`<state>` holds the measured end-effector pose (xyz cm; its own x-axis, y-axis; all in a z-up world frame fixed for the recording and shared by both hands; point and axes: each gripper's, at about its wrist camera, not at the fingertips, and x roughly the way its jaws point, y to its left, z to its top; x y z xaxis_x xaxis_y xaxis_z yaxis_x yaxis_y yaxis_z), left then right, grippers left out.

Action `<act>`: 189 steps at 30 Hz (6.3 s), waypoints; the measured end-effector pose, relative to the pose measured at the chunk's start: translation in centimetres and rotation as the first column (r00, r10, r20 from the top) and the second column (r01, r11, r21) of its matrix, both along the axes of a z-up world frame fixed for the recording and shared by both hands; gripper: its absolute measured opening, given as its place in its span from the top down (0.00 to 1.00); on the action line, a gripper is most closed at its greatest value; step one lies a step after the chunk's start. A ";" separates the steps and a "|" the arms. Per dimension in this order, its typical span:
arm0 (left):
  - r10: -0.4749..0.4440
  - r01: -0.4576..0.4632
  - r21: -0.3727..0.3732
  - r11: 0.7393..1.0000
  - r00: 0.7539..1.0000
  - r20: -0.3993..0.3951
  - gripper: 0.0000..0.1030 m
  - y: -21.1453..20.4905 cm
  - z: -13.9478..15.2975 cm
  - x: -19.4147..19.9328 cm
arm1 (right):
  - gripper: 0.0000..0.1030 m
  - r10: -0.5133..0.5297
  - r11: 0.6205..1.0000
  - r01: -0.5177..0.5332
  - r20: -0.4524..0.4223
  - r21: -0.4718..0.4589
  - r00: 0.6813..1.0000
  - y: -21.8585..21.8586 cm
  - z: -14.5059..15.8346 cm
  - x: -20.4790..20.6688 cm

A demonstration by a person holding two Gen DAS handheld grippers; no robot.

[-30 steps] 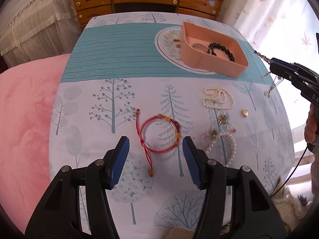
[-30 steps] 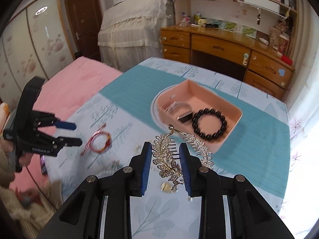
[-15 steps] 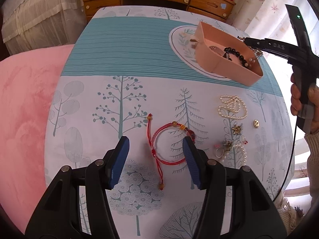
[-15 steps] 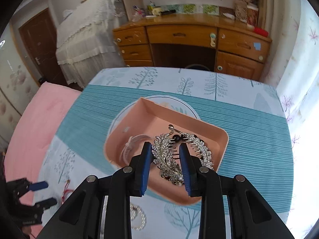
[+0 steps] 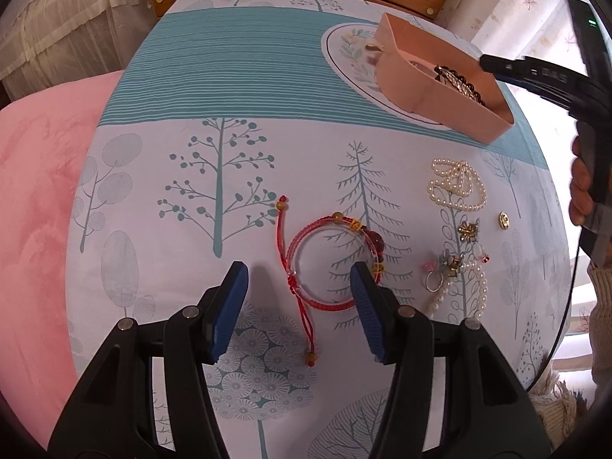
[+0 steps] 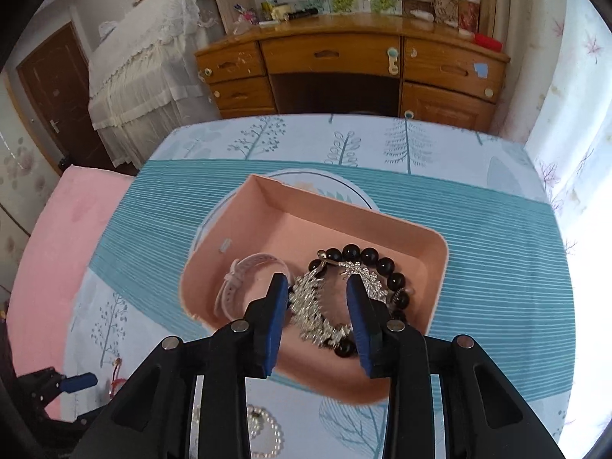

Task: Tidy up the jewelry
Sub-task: 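Grasp the red string bracelet with the left tool, then carry the red string bracelet into the pink tray and open the left tool, then grasp the blue-flower pearl bracelet with the left tool, then carry the pearl bracelet into the pink tray and release it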

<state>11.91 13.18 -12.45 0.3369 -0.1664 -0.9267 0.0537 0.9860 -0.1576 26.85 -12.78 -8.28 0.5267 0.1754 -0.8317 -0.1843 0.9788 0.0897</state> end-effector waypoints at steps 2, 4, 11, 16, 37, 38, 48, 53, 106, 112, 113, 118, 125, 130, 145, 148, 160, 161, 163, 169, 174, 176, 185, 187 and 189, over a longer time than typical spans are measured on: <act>-0.007 0.007 0.003 1.000 1.000 -0.003 0.51 -0.2 -0.2 0.0 | 0.69 0.020 1.000 -0.020 0.029 0.016 0.999 -0.1 0.9 -2.1; -0.009 0.010 0.006 1.000 1.000 -0.013 0.63 -0.2 -0.4 0.2 | 0.69 0.039 0.998 -0.041 0.050 0.042 0.998 -0.2 1.5 -4.5; -0.001 0.002 0.038 0.999 1.000 -0.024 0.93 -0.3 -0.9 0.7 | 0.69 0.109 0.989 -0.112 0.033 0.096 0.993 -0.6 1.2 -13.2; -0.017 0.019 0.077 0.997 0.999 -0.033 0.96 -1.4 -1.2 0.9 | 0.69 0.109 0.990 -0.109 0.011 0.093 0.994 -1.4 -0.4 -18.0; -0.075 0.069 0.035 0.997 0.976 0.205 0.97 -7.8 11.5 3.9 | 0.69 -0.023 0.988 0.018 0.028 0.153 0.999 -4.1 3.2 -19.2; -0.076 0.070 0.034 0.997 0.974 0.213 0.97 -8.4 11.9 5.0 | 0.69 -0.030 0.987 0.025 0.031 0.156 0.999 -4.3 3.5 -18.7; -0.030 0.030 0.007 1.000 0.990 0.138 0.97 -12.4 8.8 17.2 | 0.69 -0.152 0.970 0.146 0.017 0.195 0.988 -7.0 4.8 -15.0; -0.014 0.013 0.006 1.000 0.996 0.092 0.96 -14.6 5.9 21.4 | 0.69 -0.164 0.966 0.163 -0.015 0.201 0.986 -7.5 3.8 -14.9; -0.285 0.292 -0.012 0.956 0.941 0.180 0.68 -9.4 3.6 -3.5 | 0.69 -0.009 0.989 0.018 -0.063 0.143 0.998 -2.2 3.9 -23.7; -0.333 0.337 -0.012 0.941 0.934 0.129 0.68 -10.9 1.3 -3.3 | 0.69 0.009 0.990 0.005 -0.102 0.140 0.995 -1.5 1.9 -23.1; -0.331 0.335 -0.017 0.942 0.936 0.123 0.68 -11.1 1.0 -3.1 | 0.69 0.011 0.990 0.003 -0.104 0.140 0.994 -1.4 1.8 -23.0; -0.309 0.314 -0.047 0.948 0.946 0.096 0.68 -11.6 0.0 -2.0 | 0.69 0.017 0.991 -0.002 -0.110 0.136 0.994 -1.4 1.1 -22.5; -0.308 0.313 -0.042 0.949 0.947 0.091 0.69 -12.2 -0.3 -1.4 | 0.69 0.034 0.991 -0.018 -0.119 0.135 0.992 -1.3 0.4 -22.0; -0.307 0.312 -0.049 0.949 0.948 0.086 0.83 -12.4 -0.3 -0.8 | 0.69 0.047 0.991 -0.030 -0.132 0.132 0.990 -0.9 -0.3 -21.7; -0.250 0.259 -0.055 0.964 0.960 0.123 0.88 -11.4 0.9 -1.2 | 0.69 0.096 0.989 -0.078 -0.142 0.127 0.985 0.0 -1.7 -20.4; -0.224 0.233 -0.056 0.971 0.965 0.133 0.88 -10.5 1.4 -1.5 | 0.69 0.128 0.986 -0.111 -0.138 0.126 0.982 1.0 -2.1 -19.8; -0.151 0.162 -0.067 0.985 0.978 0.145 0.88 -8.1 2.3 -2.1 | 0.69 0.217 0.976 -0.210 -0.143 0.061 0.966 5.1 -4.4 -16.9; -0.147 0.158 -0.069 0.985 0.978 0.145 0.88 -8.1 2.3 -2.1 | 0.69 0.221 0.975 -0.215 -0.146 0.052 0.964 5.4 -4.6 -16.7; -0.140 0.151 -0.072 0.986 0.980 0.143 0.88 -7.9 2.4 -2.0 | 0.68 0.228 0.974 -0.226 -0.138 0.034 0.964 5.8 -4.9 -16.5; -0.129 0.141 -0.079 0.987 0.982 0.138 0.88 -8.0 2.6 -1.7 | 0.80 0.255 0.961 -0.264 -0.109 -0.085 0.961 7.6 -5.2 -16.8; -0.132 0.143 -0.074 0.987 0.981 0.142 0.88 -8.4 3.2 -1.6 | 0.81 0.252 0.965 -0.258 -0.111 -0.047 0.961 7.2 -5.0 -17.1; -0.133 0.145 -0.072 0.987 0.980 0.145 0.88 -8.6 3.7 -1.6 | 0.81 0.244 0.969 -0.247 -0.101 -0.026 0.965 6.7 -4.4 -17.2; -0.176 0.185 -0.020 0.983 0.959 0.220 0.88 -9.7 8.3 -0.9 | 0.81 0.189 0.981 -0.190 0.015 0.049 0.982 4.0 2.6 -17.2; -0.187 0.194 -0.006 0.981 0.950 0.251 0.88 -10.1 10.0 -0.3 | 0.81 0.165 0.983 -0.168 0.050 0.070 0.985 3.0 5.0 -16.8; -0.196 0.205 -0.002 0.979 0.939 0.285 0.88 -10.5 12.1 0.6 | 0.81 0.138 0.985 -0.146 0.086 0.094 0.987 2.0 7.3 -16.1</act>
